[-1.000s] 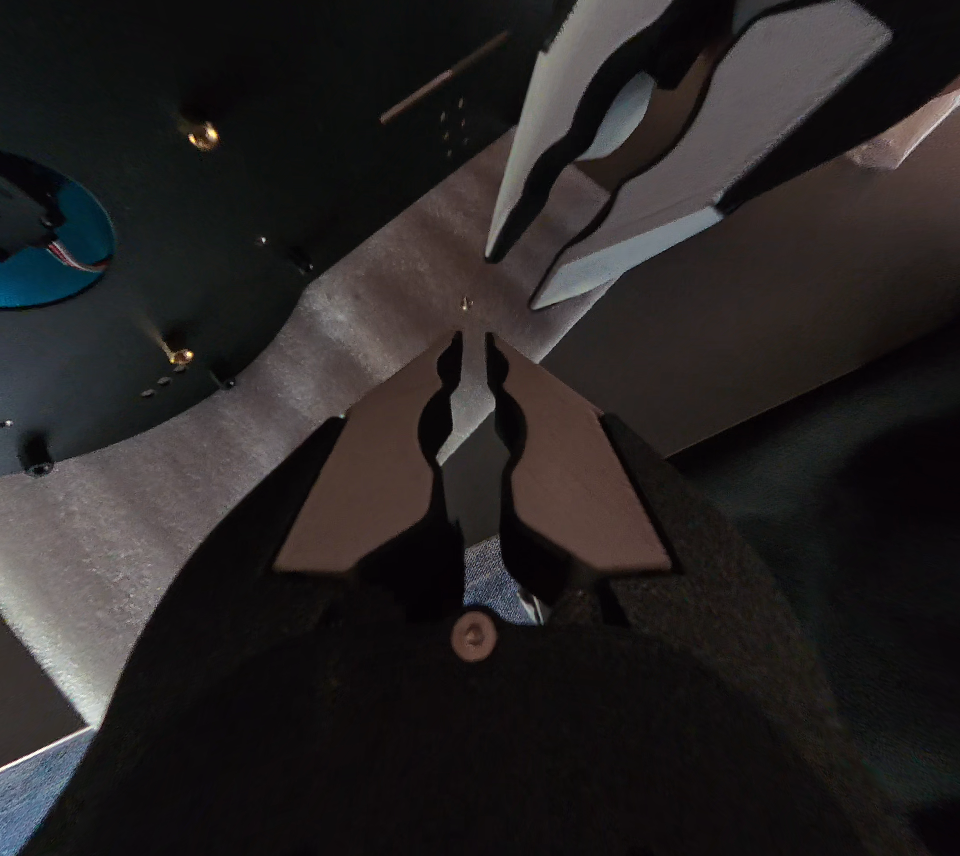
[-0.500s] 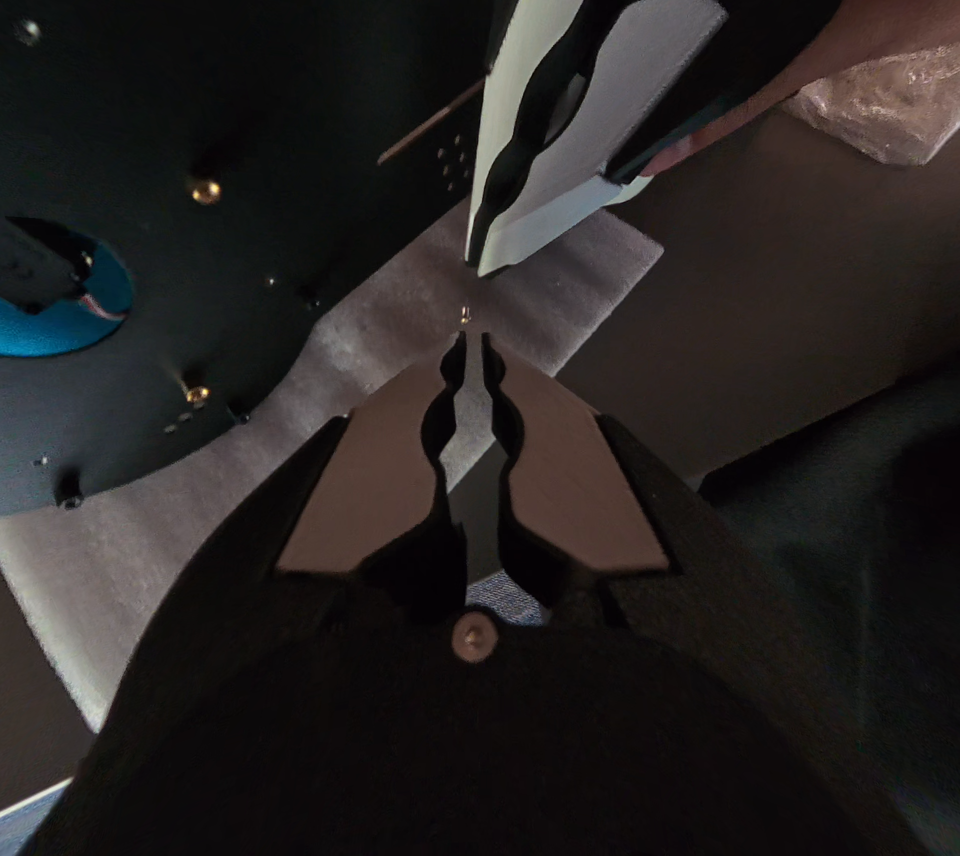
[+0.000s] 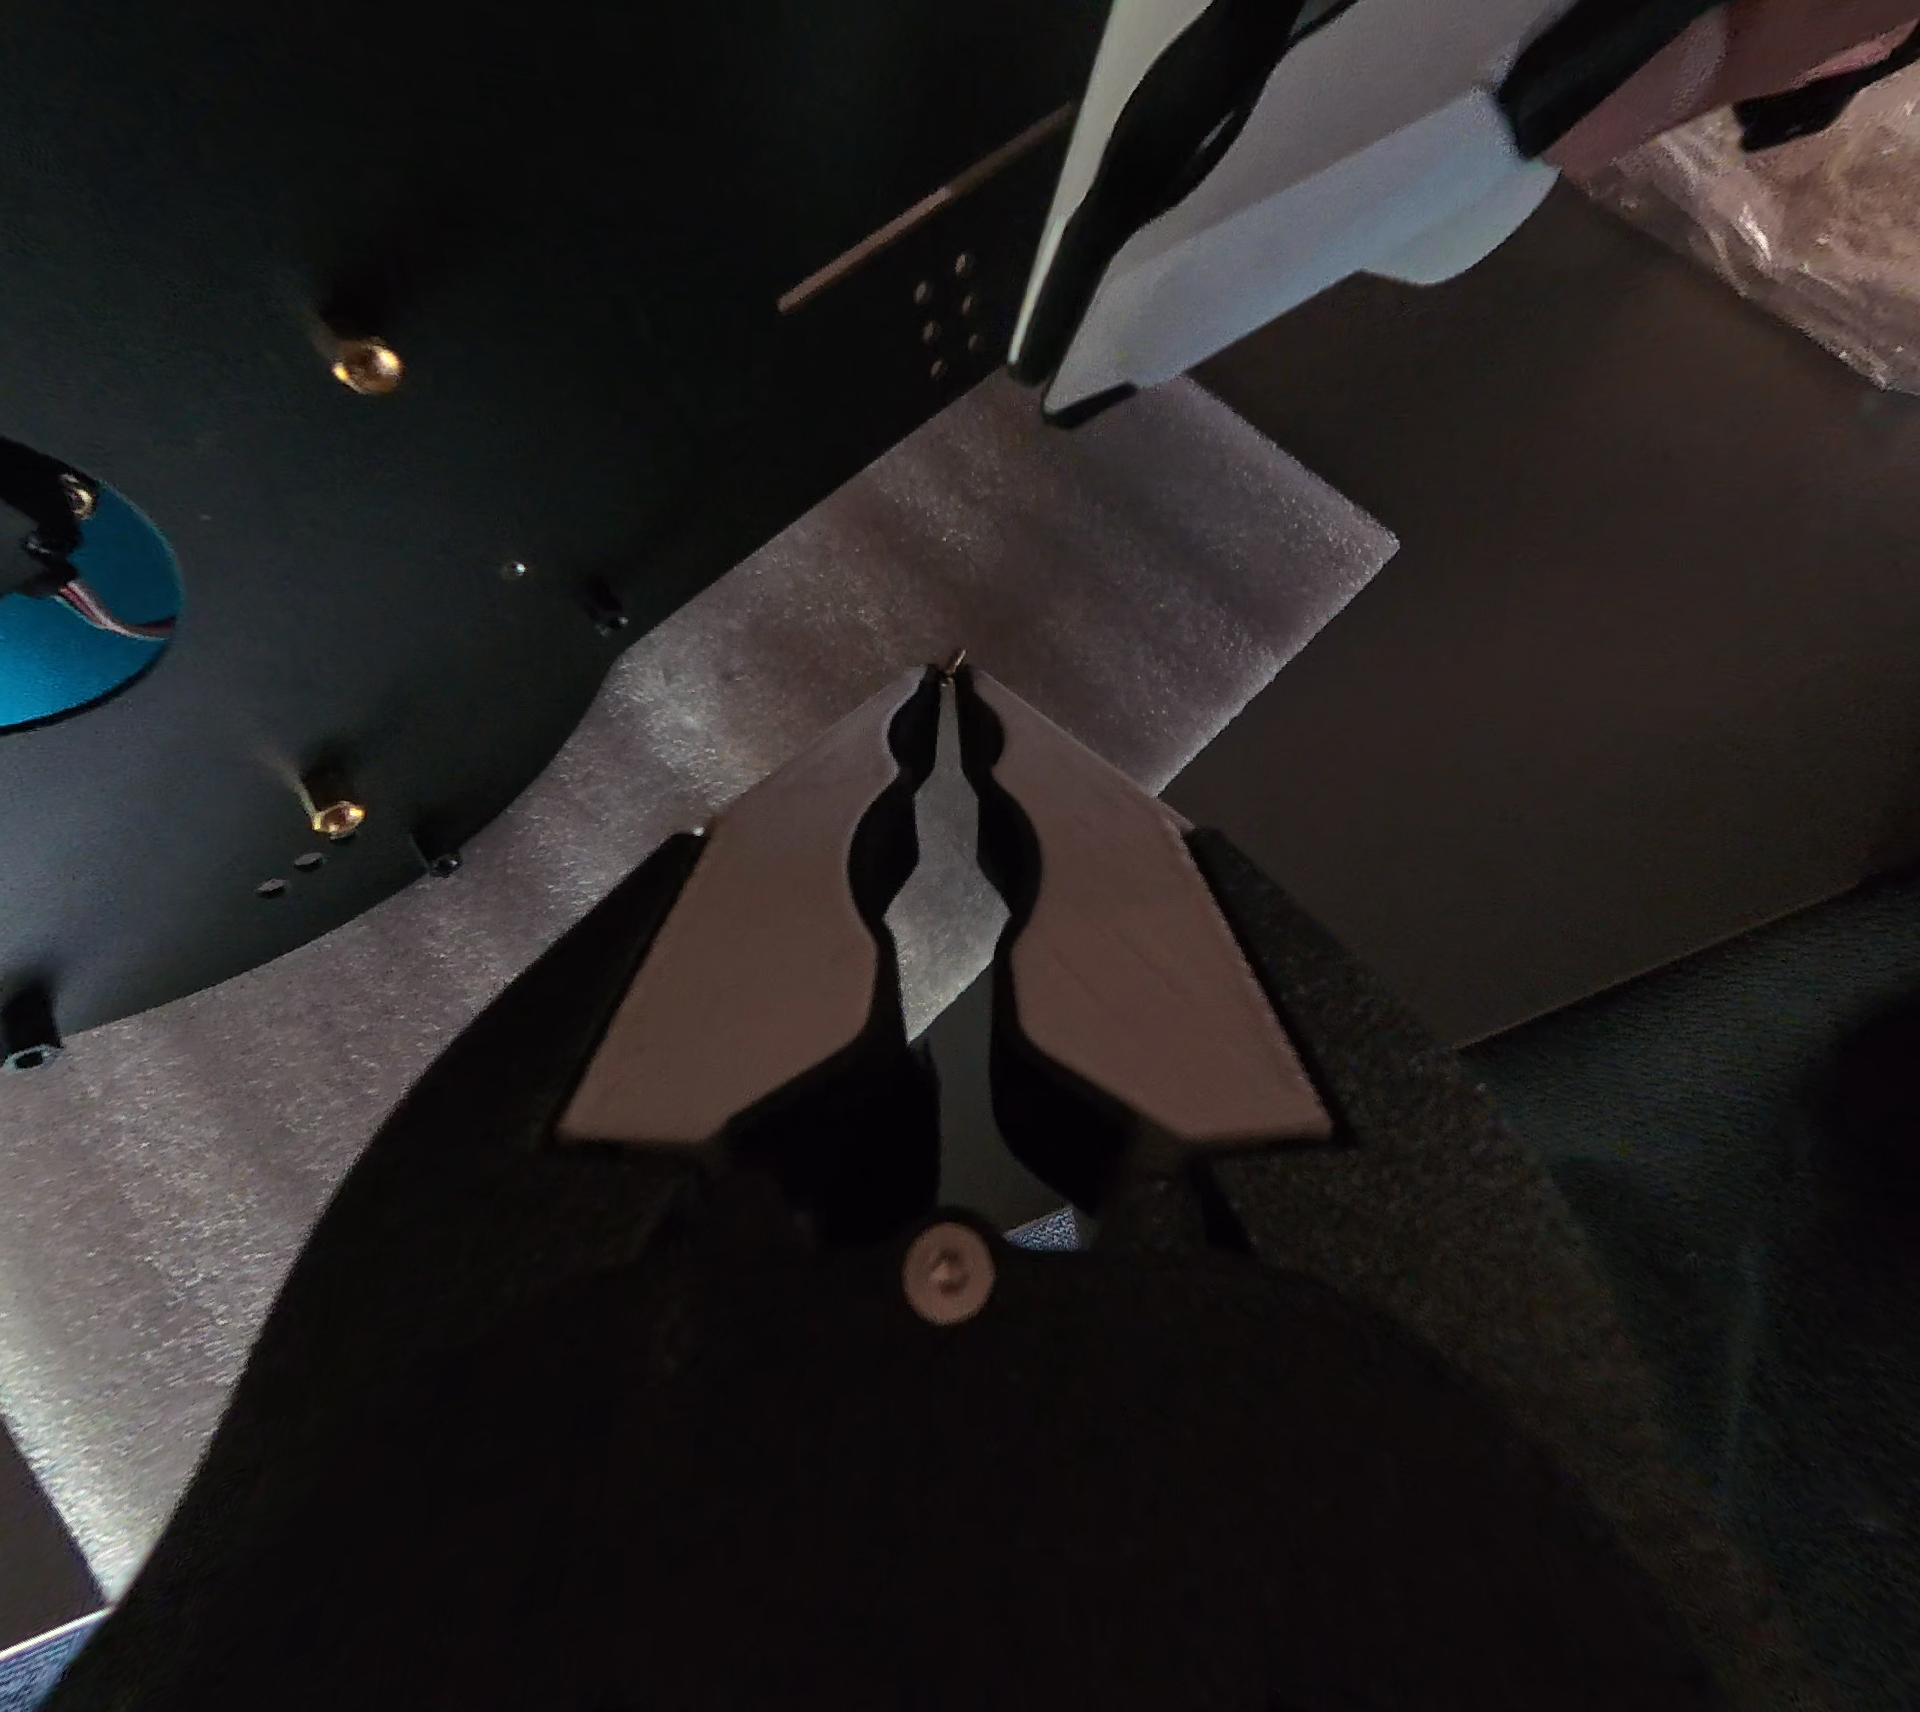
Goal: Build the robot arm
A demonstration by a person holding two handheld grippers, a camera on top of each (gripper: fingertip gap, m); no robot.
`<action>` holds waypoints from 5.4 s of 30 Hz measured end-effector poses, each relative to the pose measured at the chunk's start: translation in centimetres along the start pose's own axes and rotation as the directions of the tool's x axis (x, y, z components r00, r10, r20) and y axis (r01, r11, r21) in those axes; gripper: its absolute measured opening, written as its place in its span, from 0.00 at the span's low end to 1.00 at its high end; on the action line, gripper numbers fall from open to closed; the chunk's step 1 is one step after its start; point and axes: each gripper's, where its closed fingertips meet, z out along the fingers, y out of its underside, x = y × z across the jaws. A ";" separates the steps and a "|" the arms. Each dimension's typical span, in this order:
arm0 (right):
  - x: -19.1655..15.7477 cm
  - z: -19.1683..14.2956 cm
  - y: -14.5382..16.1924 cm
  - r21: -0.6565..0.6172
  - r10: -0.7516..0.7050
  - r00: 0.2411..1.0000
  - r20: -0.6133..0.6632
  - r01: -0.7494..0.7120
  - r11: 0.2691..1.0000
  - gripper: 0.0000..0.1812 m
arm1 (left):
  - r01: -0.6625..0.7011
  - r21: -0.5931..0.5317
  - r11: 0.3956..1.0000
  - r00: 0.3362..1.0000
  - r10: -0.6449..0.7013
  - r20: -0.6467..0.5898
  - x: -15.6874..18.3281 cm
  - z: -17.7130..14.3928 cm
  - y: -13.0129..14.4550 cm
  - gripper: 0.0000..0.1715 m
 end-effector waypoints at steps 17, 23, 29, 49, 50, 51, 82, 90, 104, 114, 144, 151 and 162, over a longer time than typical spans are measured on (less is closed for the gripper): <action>0.1 -3.8 -5.4 0.187 -0.102 0.992 -0.075 0.114 0.976 0.03 | 0.228 0.412 0.882 0.952 -0.291 0.095 -1.2 -3.0 -7.9 0.00; 2.9 -5.8 -7.5 0.225 -0.137 0.963 -0.233 0.191 0.955 0.16 | 0.513 0.507 0.693 0.824 -0.562 -0.067 -2.6 -2.3 -10.0 0.00; 3.6 -7.9 -5.7 0.184 -0.142 0.964 -0.224 0.185 0.965 0.25 | 0.296 0.211 0.932 0.953 -0.304 0.008 -0.6 -0.4 -5.3 0.00; 0.9 -9.8 -0.9 0.253 -0.012 0.984 -0.179 0.058 0.966 0.14 | 0.079 0.007 0.997 0.992 -0.077 -0.100 1.1 0.6 -1.2 0.15; 1.0 -9.9 -0.9 0.255 -0.007 0.984 -0.179 0.054 0.965 0.14 | 0.078 0.007 0.997 0.993 -0.077 -0.091 1.0 0.4 -1.0 0.15; 1.1 -9.8 -0.8 0.255 -0.005 0.984 -0.181 0.051 0.966 0.14 | 0.077 0.017 0.997 0.993 -0.075 -0.088 1.0 0.1 -1.0 0.15; 0.4 -8.2 -0.2 0.207 0.007 0.984 -0.175 0.030 0.978 0.13 | -0.018 0.033 0.999 0.993 0.021 -0.119 0.9 -0.2 0.0 0.07; -1.2 -6.5 -0.1 0.185 -0.037 0.994 -0.104 0.056 0.981 0.14 | 0.102 0.083 0.991 0.982 -0.087 -0.165 0.8 -0.5 -1.5 0.01; -3.4 -6.8 -6.6 0.464 -0.139 0.929 -0.344 0.297 0.834 0.09 | 0.970 -0.089 0.228 0.028 -0.464 -0.885 2.5 -7.6 -11.5 0.01; -3.1 -7.0 -6.7 0.457 -0.159 0.908 -0.387 0.339 0.822 0.03 | 0.975 -0.159 0.152 -0.068 -0.481 -0.874 3.1 -7.2 -11.6 0.00; 1.9 -5.9 -5.7 0.466 0.258 0.735 -0.627 0.088 0.880 0.02 | -0.480 0.127 0.868 0.773 0.487 -0.407 -9.3 -12.0 -16.3 0.13; 1.9 -3.9 -6.0 0.494 0.488 0.443 -0.752 -0.110 0.862 0.02 | -0.805 0.092 0.586 0.342 0.584 -0.736 -12.0 0.6 -14.6 0.13; 1.1 -4.1 -6.2 0.555 0.593 0.216 -0.775 -0.214 0.804 0.02 | -0.928 0.102 0.359 0.121 0.548 -0.828 -10.7 10.1 -8.1 0.10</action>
